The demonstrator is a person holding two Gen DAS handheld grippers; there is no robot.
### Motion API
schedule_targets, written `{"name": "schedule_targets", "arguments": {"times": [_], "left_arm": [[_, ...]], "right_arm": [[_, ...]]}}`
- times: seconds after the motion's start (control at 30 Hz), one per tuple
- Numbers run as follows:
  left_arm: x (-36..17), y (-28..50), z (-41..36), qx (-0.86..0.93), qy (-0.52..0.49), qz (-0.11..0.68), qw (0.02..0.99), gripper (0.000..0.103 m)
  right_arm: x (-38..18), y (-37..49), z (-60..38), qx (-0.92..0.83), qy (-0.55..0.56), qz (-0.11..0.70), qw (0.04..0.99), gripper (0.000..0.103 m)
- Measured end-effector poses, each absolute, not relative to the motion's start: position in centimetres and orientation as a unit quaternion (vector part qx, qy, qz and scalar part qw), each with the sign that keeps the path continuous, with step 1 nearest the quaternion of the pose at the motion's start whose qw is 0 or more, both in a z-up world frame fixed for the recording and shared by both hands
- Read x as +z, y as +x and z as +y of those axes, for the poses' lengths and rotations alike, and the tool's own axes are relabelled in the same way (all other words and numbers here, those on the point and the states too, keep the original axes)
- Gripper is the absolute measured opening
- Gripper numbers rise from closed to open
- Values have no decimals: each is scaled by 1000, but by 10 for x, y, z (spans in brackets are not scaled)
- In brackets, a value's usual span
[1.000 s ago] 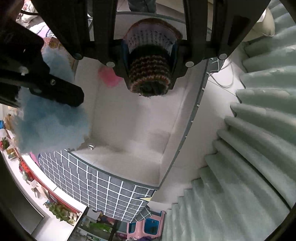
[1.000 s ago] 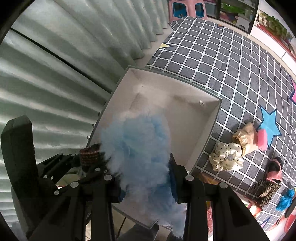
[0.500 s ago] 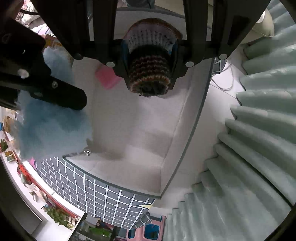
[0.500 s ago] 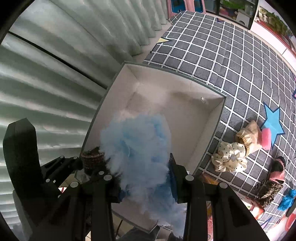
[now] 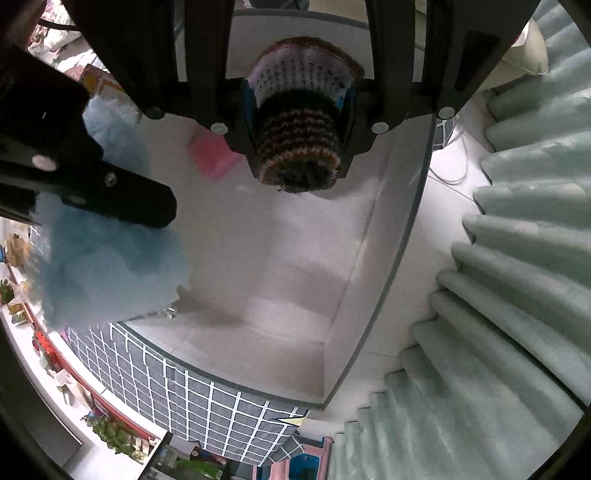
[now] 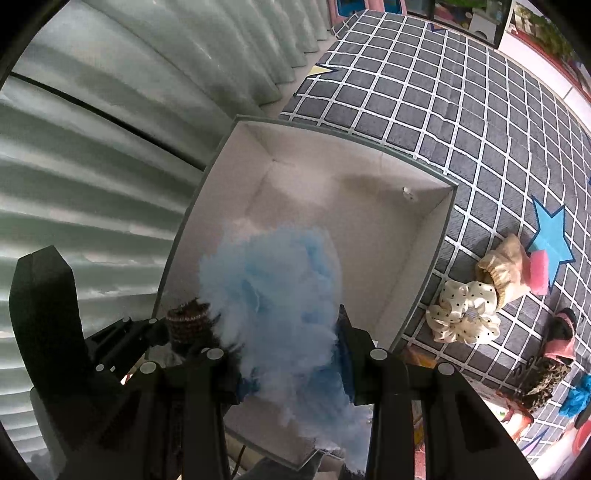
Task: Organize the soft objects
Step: 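Lower the knitted hat and light-blue pompom into the box and open both tools, then move both tools away from the box back over the pile of soft items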
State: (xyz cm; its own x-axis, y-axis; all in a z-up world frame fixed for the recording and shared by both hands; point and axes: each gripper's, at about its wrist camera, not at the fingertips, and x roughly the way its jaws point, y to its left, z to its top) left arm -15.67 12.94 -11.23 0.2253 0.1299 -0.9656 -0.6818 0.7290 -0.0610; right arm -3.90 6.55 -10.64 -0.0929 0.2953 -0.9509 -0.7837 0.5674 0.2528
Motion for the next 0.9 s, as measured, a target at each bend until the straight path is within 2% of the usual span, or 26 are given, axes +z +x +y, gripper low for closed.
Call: {"name": "schedule_targets", "arguments": {"times": [0.07,0.13,0.2,0.23,0.27,0.4,0.47,0.53,0.6,0.63,0.67,0.9], "left_arm": [[-112,-157,129,274,-246,558,744,47],[-112,-157,130,278,-243,558,743,59],[-110,-159,130,281,-239,555,745,76],[-109,-159,130,281,-239,554,746,79],[-107,-159,130,281,-240,552,747,80],[-103,-159,130,272,-250,545,753,87],[-102,-158,129,270,-254,542,754,94],[-99,-158,128,270,-257,538,756,101],[-98,-158,128,268,-268,532,758,103],[-96,-158,128,266,-274,528,759,103],[-94,-158,127,265,-279,523,761,103],[-70,-145,115,256,-269,510,776,103]], "right_arm": [[-108,-38,66,420,-199,611,641,39],[-109,-38,65,421,-198,611,640,47],[-107,-37,65,421,-198,606,645,47],[-107,-37,64,421,-197,605,647,52],[-106,-36,63,420,-196,603,649,63],[-102,-32,57,413,-193,600,658,71],[-99,-30,52,407,-190,599,663,93],[-95,-29,48,405,-186,594,669,94],[-90,-26,42,402,-181,592,675,94],[-87,-24,38,397,-179,590,680,101],[-85,-23,36,395,-176,588,684,103],[-55,-5,3,391,-139,577,703,103]]}}
